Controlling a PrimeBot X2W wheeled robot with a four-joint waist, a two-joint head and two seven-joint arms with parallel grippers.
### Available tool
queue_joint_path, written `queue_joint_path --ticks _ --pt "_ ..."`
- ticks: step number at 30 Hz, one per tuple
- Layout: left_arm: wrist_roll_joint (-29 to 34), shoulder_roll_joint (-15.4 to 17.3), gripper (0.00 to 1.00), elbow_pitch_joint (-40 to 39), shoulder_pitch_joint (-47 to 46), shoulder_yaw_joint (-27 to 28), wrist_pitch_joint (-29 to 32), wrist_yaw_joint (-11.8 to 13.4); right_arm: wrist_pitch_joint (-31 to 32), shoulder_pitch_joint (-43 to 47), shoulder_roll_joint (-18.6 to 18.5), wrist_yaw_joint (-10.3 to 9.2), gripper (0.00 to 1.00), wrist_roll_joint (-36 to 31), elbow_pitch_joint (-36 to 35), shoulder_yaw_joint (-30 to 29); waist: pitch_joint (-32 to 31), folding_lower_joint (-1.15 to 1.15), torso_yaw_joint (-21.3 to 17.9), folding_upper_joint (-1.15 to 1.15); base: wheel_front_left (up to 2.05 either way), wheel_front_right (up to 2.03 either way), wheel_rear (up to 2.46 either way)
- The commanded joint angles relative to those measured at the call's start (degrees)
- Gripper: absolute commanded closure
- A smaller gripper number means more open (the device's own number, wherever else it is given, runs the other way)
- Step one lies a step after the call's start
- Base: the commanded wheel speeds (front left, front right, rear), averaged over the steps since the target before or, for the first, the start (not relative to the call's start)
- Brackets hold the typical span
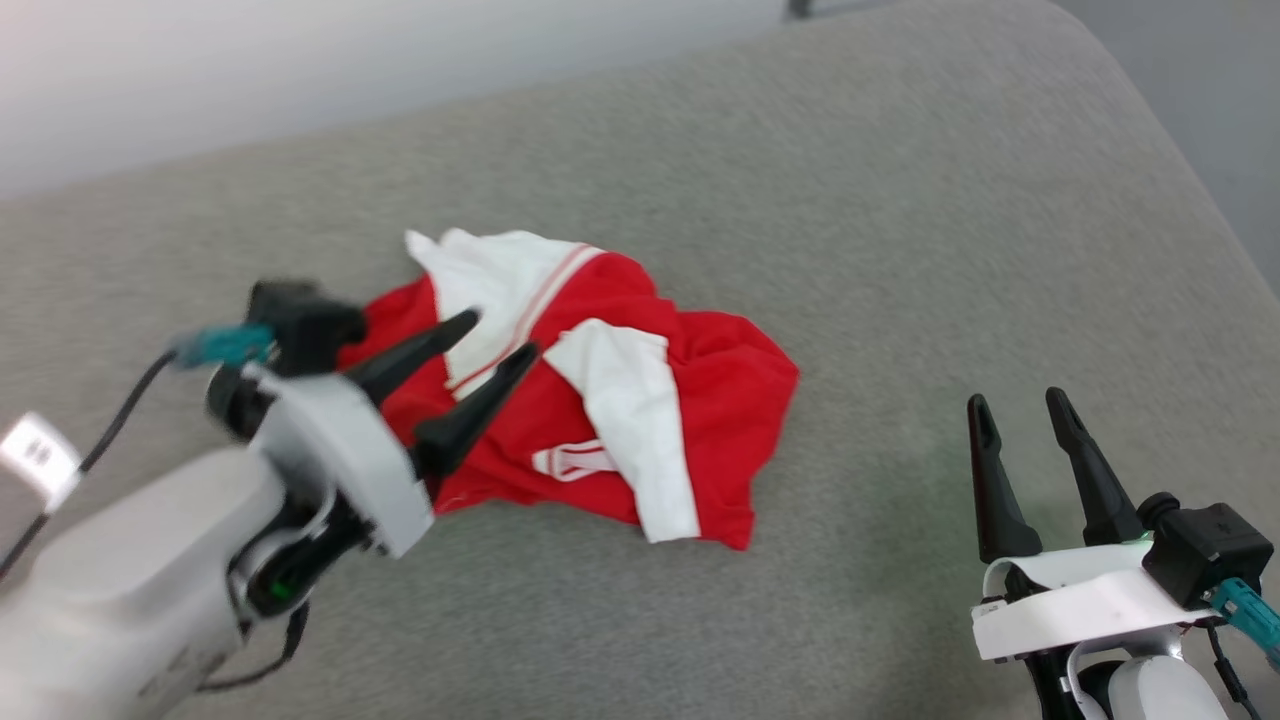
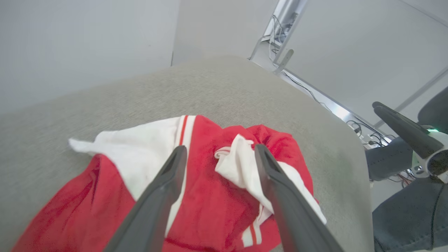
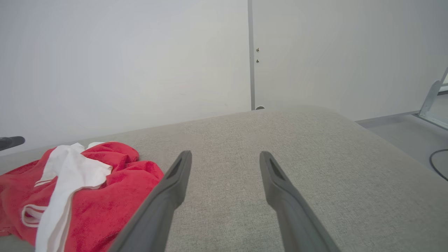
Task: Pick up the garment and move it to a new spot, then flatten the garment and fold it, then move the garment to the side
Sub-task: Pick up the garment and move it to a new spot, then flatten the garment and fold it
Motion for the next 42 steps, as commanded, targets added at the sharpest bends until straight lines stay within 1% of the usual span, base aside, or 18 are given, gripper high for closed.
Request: queue_joint_path --ticks 1,3,4,5,7,9,11,15,16,17,22,26,29,33,37,42 --pt "-1.53 0.41 0.0 1.11 3.02 0.94 -1.4 0.12 -0.06 -0.02 -0.06 0.02 0.0 -0.74 0.57 -0.58 -4.81 0.0 4.98 0.0 0.0 0.0 0.0" --pt "-2.71 0.39 0.0 2.36 6.12 2.9 -2.12 0.12 -0.05 0.21 -0.05 0.02 0.0 -1.47 1.08 -0.83 -5.57 0.0 6.02 0.0 0.0 0.0 0.0" --pt "-2.15 0.32 0.0 3.09 7.71 4.61 -2.2 0.12 -0.05 0.51 -0.04 0.02 0.0 -1.63 1.34 -0.93 -6.06 0.0 6.56 0.0 0.0 0.0 0.0" --pt "-1.44 0.03 0.0 3.65 9.44 7.5 -2.25 0.12 -0.05 0.88 -0.04 0.02 0.0 -1.83 1.47 -1.21 -6.35 0.0 7.13 0.0 0.0 0.0 0.0" --pt "-1.03 -1.56 0.0 4.07 15.23 13.86 -2.18 0.12 -0.05 1.68 -0.04 0.02 0.0 -2.32 1.76 -1.41 -6.96 0.0 8.22 0.0 0.0 0.0 0.0" --pt "0.78 -2.58 0.0 4.24 20.76 20.58 -2.2 0.12 -0.05 2.21 -0.03 0.02 0.0 -2.81 1.83 -1.74 -7.33 0.0 9.13 0.0 0.0 0.0 0.0" --pt "2.45 -4.33 0.0 3.89 25.93 27.25 -2.21 0.12 -0.04 2.71 -0.02 0.02 0.0 -3.38 1.93 -2.13 -7.58 0.0 9.92 0.0 0.0 0.0 0.0" --pt "7.6 -7.44 0.0 3.56 35.47 37.44 -2.22 0.12 -0.05 3.83 -0.01 0.02 0.0 -4.04 2.11 -2.8 -8.23 0.0 11.14 0.0 0.0 0.0 0.0" --pt "7.6 -7.44 0.0 3.56 35.47 37.44 -2.22 0.12 -0.05 3.83 -0.01 0.02 0.0 -4.04 2.11 -2.8 -8.23 0.0 11.14 0.0 0.0 0.0 0.0" --pt "8.83 -8.17 0.0 3.33 37.19 39.99 -2.22 0.12 -0.05 3.91 -0.01 0.02 0.0 -4.07 2.17 -2.97 -8.36 0.0 11.32 0.0 0.0 0.0 0.0" --pt "17.86 -12.32 0.0 2.88 44.84 51.59 -2.23 0.12 -0.05 4.79 -0.01 0.02 0.0 -4.63 2.78 -3.34 -9.34 0.0 11.79 0.0 0.0 0.0 0.0" --pt "29.32 -16.36 0.0 1.67 49.37 60.83 -2.23 0.14 -0.05 4.47 -0.02 0.02 0.0 -4.89 3.04 -3.68 -9.81 0.0 11.87 0.0 0.0 0.0 0.0" --pt "38.6 -19.76 0.0 0.37 51.49 65.61 -2.23 0.35 -0.05 3.75 -0.01 0.02 0.0 -4.96 2.84 -3.89 -9.99 0.0 11.76 0.0 0.0 0.0 0.0" --pt "47.73 -23.72 0.0 -2.08 53.39 71.06 -2.23 0.36 -0.05 3.22 -0.02 0.02 0.0 -5.06 2.38 -3.88 -10.33 0.0 11.62 0.0 0.0 0.0 0.0" --pt "54.92 -26.53 0.0 -5.02 54.68 75.12 -2.23 0.27 -0.05 2.34 -0.02 0.02 0.0 -4.78 1.64 -3.72 -10.37 0.0 11.35 0.0 0.0 0.0 0.0" --pt "59.52 -29.36 0.0 -6.84 56.71 78.4 -2.23 0.12 -0.05 2.56 -0.02 0.02 0.0 -4.24 2.06 -3.04 -10.31 0.0 10.84 0.0 0.0 0.0 0.0"
